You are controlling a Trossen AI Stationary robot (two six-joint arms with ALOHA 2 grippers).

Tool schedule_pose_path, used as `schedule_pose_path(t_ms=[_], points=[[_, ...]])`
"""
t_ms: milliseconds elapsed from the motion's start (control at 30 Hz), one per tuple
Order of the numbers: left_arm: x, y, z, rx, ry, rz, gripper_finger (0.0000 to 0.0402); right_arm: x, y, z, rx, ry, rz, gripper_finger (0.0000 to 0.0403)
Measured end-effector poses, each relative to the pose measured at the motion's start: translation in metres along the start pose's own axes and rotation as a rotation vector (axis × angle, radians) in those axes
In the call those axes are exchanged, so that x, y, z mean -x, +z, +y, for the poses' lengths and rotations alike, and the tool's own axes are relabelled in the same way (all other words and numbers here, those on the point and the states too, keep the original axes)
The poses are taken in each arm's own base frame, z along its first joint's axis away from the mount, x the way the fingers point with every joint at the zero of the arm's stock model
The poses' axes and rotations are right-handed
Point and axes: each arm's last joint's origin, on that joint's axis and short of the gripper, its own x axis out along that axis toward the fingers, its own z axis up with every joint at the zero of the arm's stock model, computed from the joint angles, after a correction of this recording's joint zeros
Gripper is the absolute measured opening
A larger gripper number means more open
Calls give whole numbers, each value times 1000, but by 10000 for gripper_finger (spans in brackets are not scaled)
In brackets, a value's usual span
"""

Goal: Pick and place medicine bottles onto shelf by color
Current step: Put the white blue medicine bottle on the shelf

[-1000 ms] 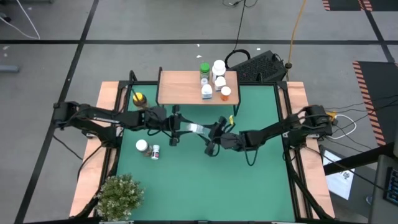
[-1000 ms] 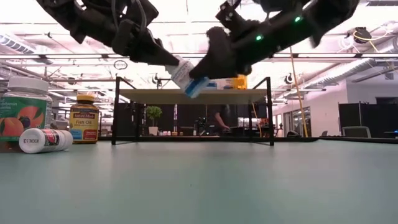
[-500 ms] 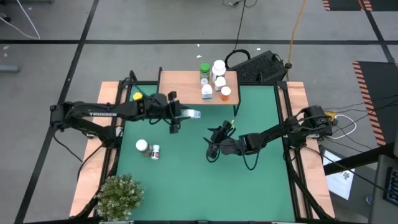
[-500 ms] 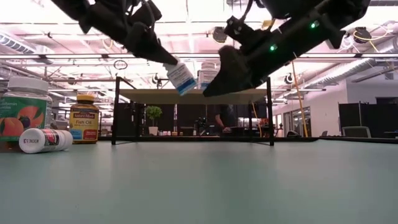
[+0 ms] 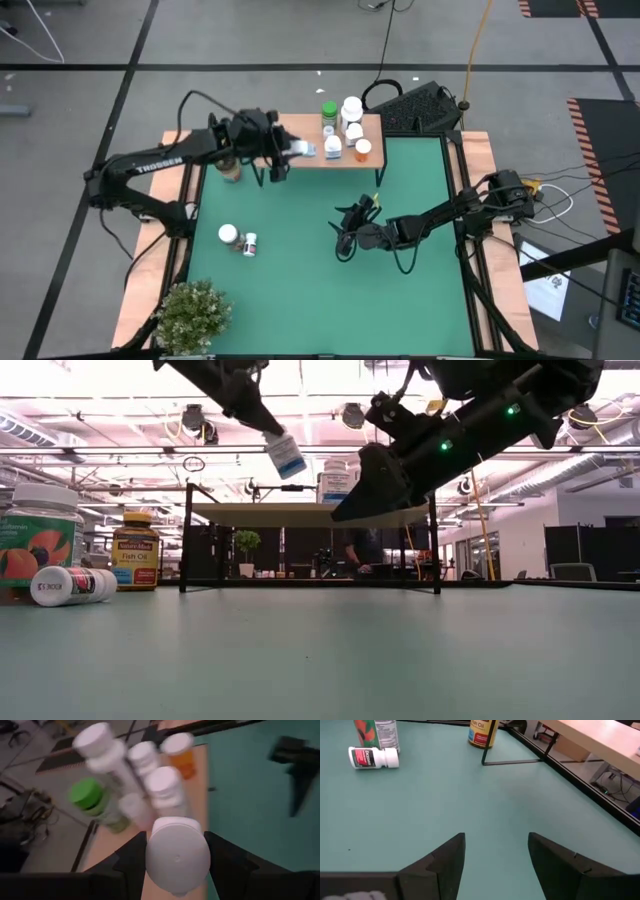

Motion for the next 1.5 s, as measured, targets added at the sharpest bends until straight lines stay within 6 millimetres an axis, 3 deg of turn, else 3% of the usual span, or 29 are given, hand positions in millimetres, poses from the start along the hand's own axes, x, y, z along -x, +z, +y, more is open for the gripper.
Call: schedule_pose_path(t_ms=[133,300,567,1100,1500], points=[[-12,6,29,29,48,25,180,0,0,0,20,0,0,210],[-41,0,63,26,25,203,180,0,0,0,27,3,0,210],[-68,-13,96,43,-2,348,186,0,0,2,26,52,7,210],[-67,-16,104,28,-40,331,199,0,-1,1,43,51,11,210],[-63,-13,112,37,-38,292,260,-2,2,-1,58,45,-10,210]])
